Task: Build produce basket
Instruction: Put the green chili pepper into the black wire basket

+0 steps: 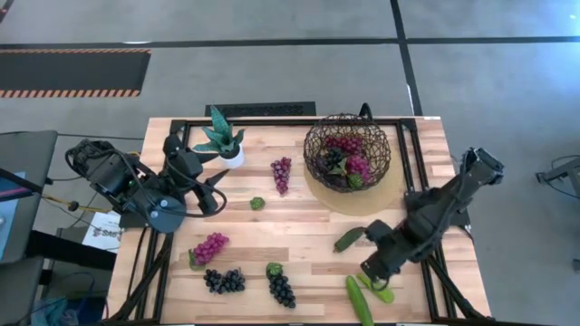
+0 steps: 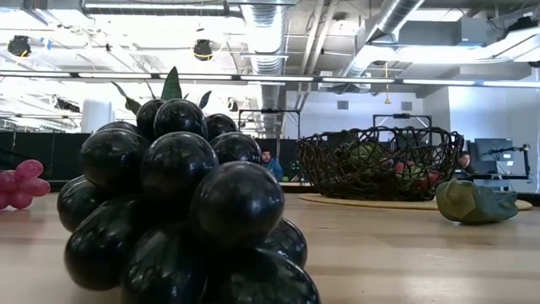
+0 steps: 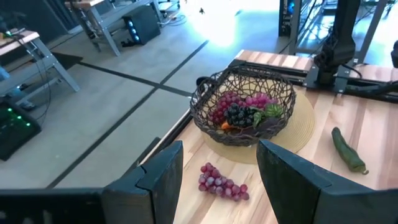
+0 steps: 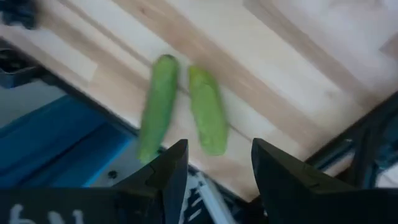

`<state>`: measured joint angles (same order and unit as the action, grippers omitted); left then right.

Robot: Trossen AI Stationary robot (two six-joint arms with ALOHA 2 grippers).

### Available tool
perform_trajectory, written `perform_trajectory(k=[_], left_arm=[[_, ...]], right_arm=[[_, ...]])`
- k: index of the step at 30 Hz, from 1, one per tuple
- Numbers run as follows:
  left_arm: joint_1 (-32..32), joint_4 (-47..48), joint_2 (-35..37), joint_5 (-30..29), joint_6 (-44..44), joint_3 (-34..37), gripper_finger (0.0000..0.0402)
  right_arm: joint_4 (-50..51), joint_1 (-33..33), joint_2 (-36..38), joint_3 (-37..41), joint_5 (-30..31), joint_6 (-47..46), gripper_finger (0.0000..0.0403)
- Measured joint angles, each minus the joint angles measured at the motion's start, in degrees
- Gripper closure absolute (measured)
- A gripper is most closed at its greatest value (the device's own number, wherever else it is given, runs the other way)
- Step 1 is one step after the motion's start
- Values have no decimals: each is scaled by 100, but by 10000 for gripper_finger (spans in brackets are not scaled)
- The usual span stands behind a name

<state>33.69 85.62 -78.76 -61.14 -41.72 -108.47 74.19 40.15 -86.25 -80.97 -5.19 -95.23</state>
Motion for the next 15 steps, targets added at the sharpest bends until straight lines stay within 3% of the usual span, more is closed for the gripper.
perform_trajectory(k=[7, 10, 15], left_arm=[[-7, -161, -9, -67, 41, 0, 209], [-7, -179, -9, -73, 42, 0, 209], [-7, -179, -9, -73, 40, 0, 209]], right_arm=[[104, 294, -408, 262, 170, -194, 185], [-18, 100, -623, 262, 534, 697, 175], [-437, -354, -946, 260, 553, 2811, 168]])
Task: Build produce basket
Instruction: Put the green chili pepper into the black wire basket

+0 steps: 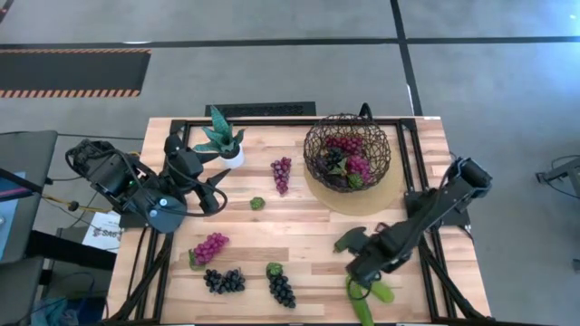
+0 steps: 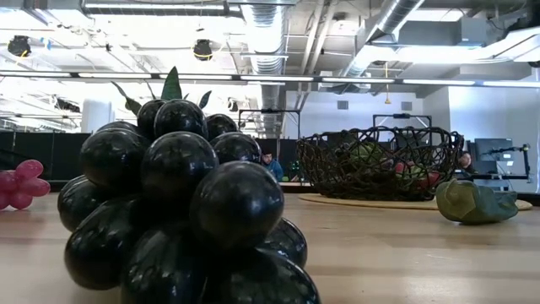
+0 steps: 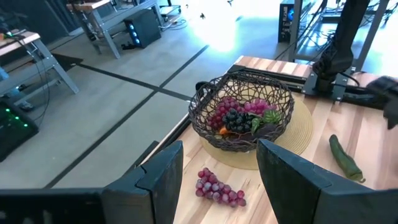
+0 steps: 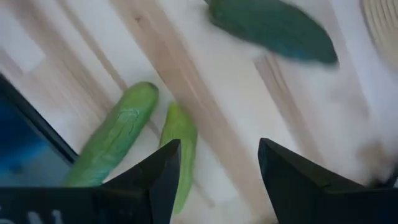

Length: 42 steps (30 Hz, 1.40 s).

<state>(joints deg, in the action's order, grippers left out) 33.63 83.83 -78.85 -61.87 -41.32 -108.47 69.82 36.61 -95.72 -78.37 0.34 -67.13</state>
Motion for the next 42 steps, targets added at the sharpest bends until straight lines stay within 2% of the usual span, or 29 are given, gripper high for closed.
perform_trajectory(k=[8, 14, 22, 31, 42], left_arm=[[0, 17, 0, 0, -2, 0, 209], [0, 23, 0, 0, 0, 0, 209], [2, 90, 0, 7, 7, 0, 209], [2, 136, 0, 15, 4, 0, 209], [2, 173, -2, 140, -39, 0, 209]], right_arm=[[-510, -702, -379, -4, -21, 2723, 168], [-1022, -1110, -396, -9, -38, 4056, 168], [-1517, -1271, -407, -9, -480, 4759, 168], [-1590, -1130, -769, 2, -610, 5020, 168], [-1654, -1209, -1384, -6, -488, 5673, 168]])
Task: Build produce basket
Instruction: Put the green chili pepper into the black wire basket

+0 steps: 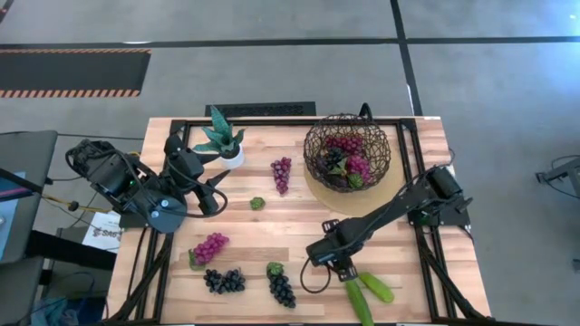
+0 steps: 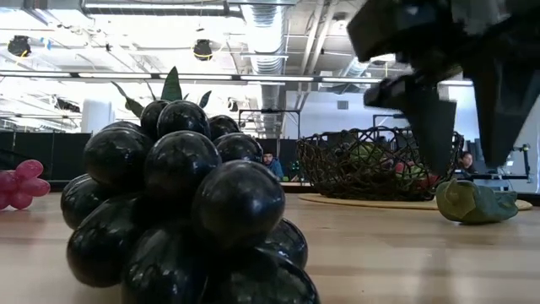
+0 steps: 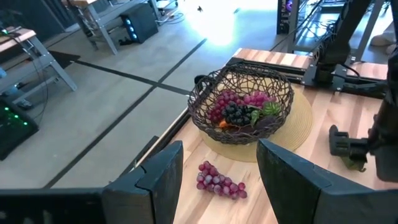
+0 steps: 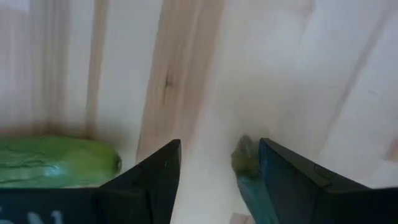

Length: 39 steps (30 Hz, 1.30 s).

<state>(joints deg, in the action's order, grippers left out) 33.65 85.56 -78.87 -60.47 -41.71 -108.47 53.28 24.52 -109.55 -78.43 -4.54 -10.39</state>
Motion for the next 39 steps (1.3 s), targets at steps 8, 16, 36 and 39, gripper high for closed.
perform_trajectory(k=[8, 16, 36, 39], left_arm=[[0, 2, 0, 28, -54, 0, 209], [2, 4, 0, 37, -57, 0, 209], [1, 4, 0, 37, -94, 0, 209], [2, 4, 0, 37, -96, 0, 209]], right_arm=[[-59, -72, -291, 2, 14, 321, 168], [-39, -106, -337, -4, 42, 401, 169], [177, -509, -342, -3, 154, 329, 393], [181, -519, -342, -3, 154, 162, 394]])
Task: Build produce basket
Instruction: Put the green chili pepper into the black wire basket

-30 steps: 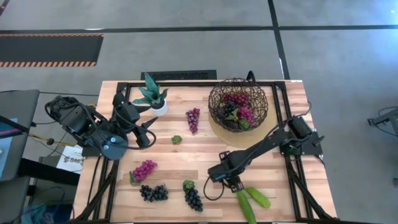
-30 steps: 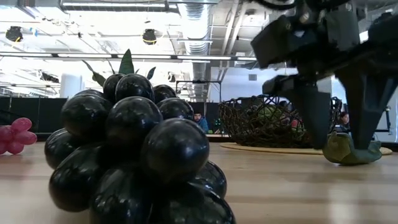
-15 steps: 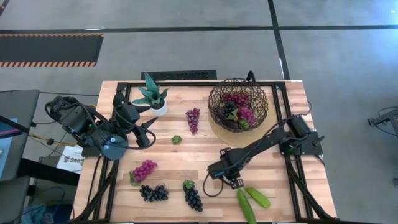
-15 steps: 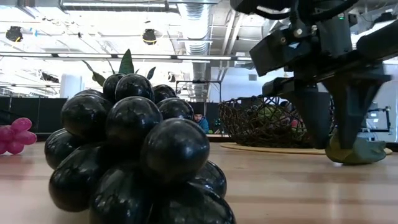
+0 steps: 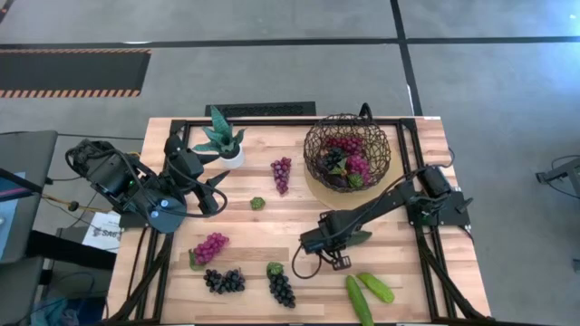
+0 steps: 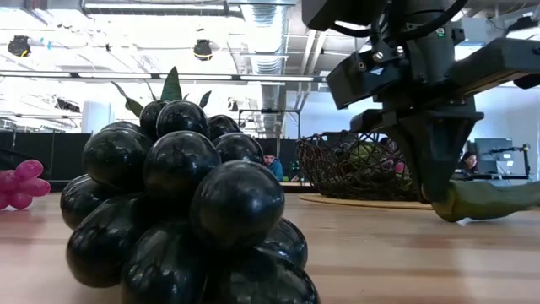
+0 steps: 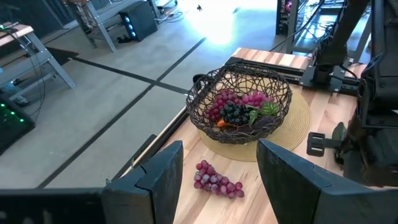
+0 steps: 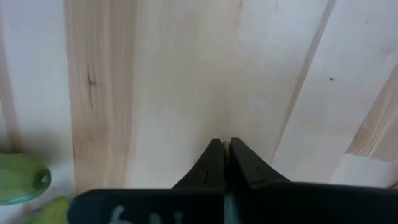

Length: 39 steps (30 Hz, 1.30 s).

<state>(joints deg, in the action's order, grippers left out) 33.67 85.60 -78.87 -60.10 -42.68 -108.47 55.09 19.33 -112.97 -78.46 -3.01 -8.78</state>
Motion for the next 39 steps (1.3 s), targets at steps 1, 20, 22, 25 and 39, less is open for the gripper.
perform_trajectory(k=[1, 20, 22, 25, 39], left_arm=[[0, -1, 0, -2, 0, 0, 209], [0, 0, 2, 189, -33, 2, 209], [0, 0, 4, 265, -31, 2, 209], [0, 3, 1, 304, -31, 4, 209], [0, 120, 2, 389, 52, 4, 209]], right_arm=[[8, -10, 2, 0, 0, -38, 396], [3328, -204, 484, -4068, 3248, -1390, 402], [3507, -362, 595, -4525, 3747, -1340, 402], [3453, -762, 976, -4761, 3897, -1136, 402], [3493, -3552, 1983, -4759, 3502, -612, 402]])
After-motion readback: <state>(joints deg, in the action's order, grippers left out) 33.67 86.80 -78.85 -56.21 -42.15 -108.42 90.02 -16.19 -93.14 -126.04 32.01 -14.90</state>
